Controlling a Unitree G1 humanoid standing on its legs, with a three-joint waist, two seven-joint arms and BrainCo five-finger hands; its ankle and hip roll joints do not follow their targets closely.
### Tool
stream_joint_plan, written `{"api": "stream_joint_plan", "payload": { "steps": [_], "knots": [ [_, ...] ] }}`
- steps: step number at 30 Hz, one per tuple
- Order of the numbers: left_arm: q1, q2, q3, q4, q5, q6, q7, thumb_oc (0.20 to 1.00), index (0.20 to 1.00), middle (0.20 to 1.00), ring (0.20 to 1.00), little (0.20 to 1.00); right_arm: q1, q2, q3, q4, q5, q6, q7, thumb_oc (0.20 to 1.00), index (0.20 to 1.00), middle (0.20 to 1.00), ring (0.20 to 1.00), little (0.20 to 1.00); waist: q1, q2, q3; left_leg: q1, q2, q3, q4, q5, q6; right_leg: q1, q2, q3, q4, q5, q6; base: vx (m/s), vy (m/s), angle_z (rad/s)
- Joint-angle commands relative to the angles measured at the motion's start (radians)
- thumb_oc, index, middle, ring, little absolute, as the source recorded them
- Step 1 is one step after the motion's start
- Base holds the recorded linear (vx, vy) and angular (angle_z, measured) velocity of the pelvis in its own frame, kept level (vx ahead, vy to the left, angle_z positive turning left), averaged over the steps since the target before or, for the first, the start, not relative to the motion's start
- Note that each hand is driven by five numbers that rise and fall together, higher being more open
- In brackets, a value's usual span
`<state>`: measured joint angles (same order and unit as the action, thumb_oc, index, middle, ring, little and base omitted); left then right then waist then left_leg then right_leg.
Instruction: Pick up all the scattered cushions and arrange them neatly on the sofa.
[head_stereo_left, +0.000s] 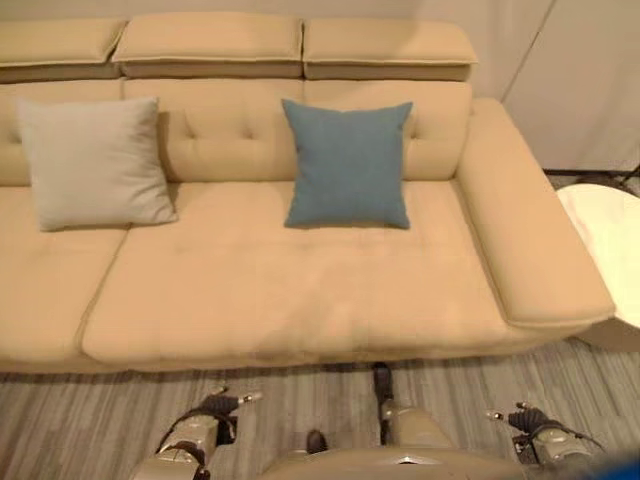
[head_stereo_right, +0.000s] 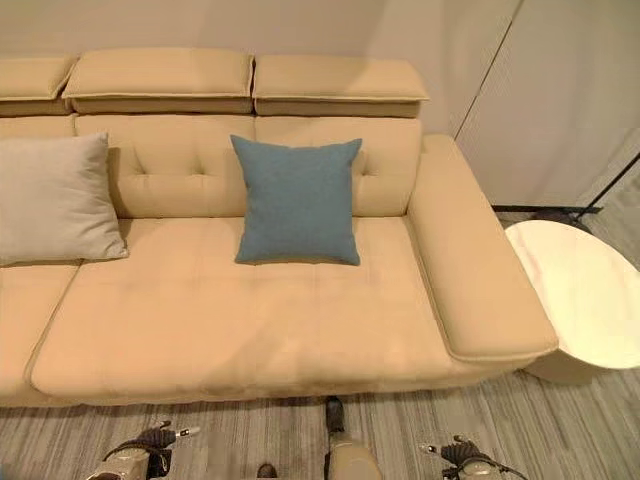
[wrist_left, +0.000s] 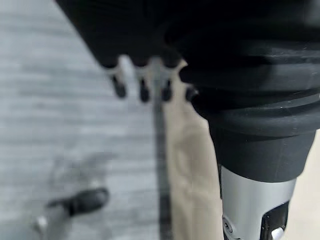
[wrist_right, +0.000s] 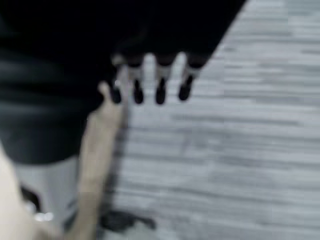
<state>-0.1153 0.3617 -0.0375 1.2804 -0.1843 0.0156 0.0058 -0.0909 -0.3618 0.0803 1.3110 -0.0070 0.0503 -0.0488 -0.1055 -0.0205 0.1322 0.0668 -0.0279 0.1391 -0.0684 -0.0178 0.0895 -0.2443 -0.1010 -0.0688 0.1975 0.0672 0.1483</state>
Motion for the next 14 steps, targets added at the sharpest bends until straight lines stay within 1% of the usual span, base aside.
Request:
{"api": "stream_joint_plan", "payload": {
  "steps": [1, 3, 4, 5, 6, 8, 9, 14],
  "knots": [
    [0.009, 0.071, 0.029, 0.043, 0.021, -0.002, 0.001, 1.0, 1.0, 1.0, 1.0, 1.0, -0.032, -0.013, 0.033, -0.002, -0.027, -0.013, 0.0, 1.0, 1.0, 1.0, 1.0, 1.0, 0.021, 0.002, -0.039, -0.024, -0.007, -0.085, 0.044, -0.03, -0.086, 0.082, 0.012, 0.01, -0.005, -0.03, -0.003, -0.16, 0.085, -0.47],
    [0.009, 0.088, 0.038, 0.056, 0.022, 0.003, -0.005, 1.0, 1.0, 1.0, 1.0, 1.0, -0.029, -0.01, 0.032, 0.007, -0.027, -0.013, 0.008, 1.0, 1.0, 1.0, 1.0, 1.0, 0.033, 0.002, -0.062, -0.041, -0.005, -0.083, 0.037, -0.016, -0.091, 0.129, 0.024, 0.01, 0.0, -0.067, -0.007, -0.08, 0.018, -0.23],
    [0.008, 0.094, 0.04, 0.063, 0.025, 0.006, -0.006, 1.0, 1.0, 1.0, 1.0, 1.0, -0.026, -0.009, 0.033, 0.011, -0.029, -0.009, 0.01, 1.0, 1.0, 1.0, 1.0, 1.0, 0.045, -0.004, -0.071, -0.042, -0.008, -0.077, 0.034, -0.013, -0.096, 0.169, 0.015, -0.008, -0.039, -0.068, -0.004, -0.03, -0.005, -0.16],
    [0.008, 0.094, 0.04, 0.063, 0.025, 0.006, -0.006, 1.0, 1.0, 1.0, 1.0, 1.0, -0.026, -0.009, 0.033, 0.011, -0.029, -0.009, 0.01, 1.0, 1.0, 1.0, 1.0, 1.0, 0.045, -0.004, -0.07, -0.042, -0.008, -0.077, 0.034, -0.013, -0.096, 0.169, 0.015, -0.009, -0.04, -0.068, -0.004, -0.01, -0.046, -0.17],
    [-0.008, 0.061, 0.027, 0.057, 0.034, 0.004, 0.026, 1.0, 1.0, 1.0, 1.0, 1.0, -0.029, 0.003, 0.045, 0.014, -0.035, -0.006, 0.006, 1.0, 1.0, 1.0, 1.0, 1.0, 0.052, -0.014, -0.091, -0.042, -0.009, -0.06, 0.02, -0.006, -0.107, 0.197, 0.005, -0.035, -0.127, -0.053, 0.003, 0.03, -0.054, -0.2],
    [-0.005, 0.042, 0.026, 0.06, 0.04, 0.008, 0.028, 1.0, 1.0, 1.0, 1.0, 1.0, -0.03, 0.011, 0.051, 0.015, -0.043, -0.007, 0.003, 1.0, 1.0, 1.0, 1.0, 1.0, 0.053, -0.021, -0.106, -0.028, -0.004, -0.047, 0.008, -0.006, -0.113, 0.225, 0.006, -0.036, -0.183, -0.047, 0.007, 0.05, -0.075, -0.12],
    [-0.003, 0.038, 0.032, 0.07, 0.037, 0.012, 0.029, 1.0, 1.0, 1.0, 1.0, 1.0, -0.033, 0.011, 0.055, 0.02, -0.051, -0.002, 0.003, 1.0, 1.0, 1.0, 1.0, 1.0, 0.049, -0.025, -0.117, -0.015, 0.001, -0.041, -0.008, -0.001, -0.119, 0.242, 0.014, -0.029, -0.216, -0.042, 0.008, 0.04, -0.061, -0.15],
    [-0.008, 0.027, 0.04, 0.065, 0.012, 0.015, 0.026, 1.0, 1.0, 1.0, 1.0, 1.0, -0.033, 0.011, 0.061, 0.02, -0.051, 0.002, 0.004, 1.0, 1.0, 1.0, 1.0, 1.0, 0.046, -0.025, -0.122, -0.002, 0.01, -0.041, -0.019, 0.006, -0.126, 0.267, 0.021, -0.03, -0.255, -0.036, 0.003, 0.0, -0.057, -0.03]
  ]
}}
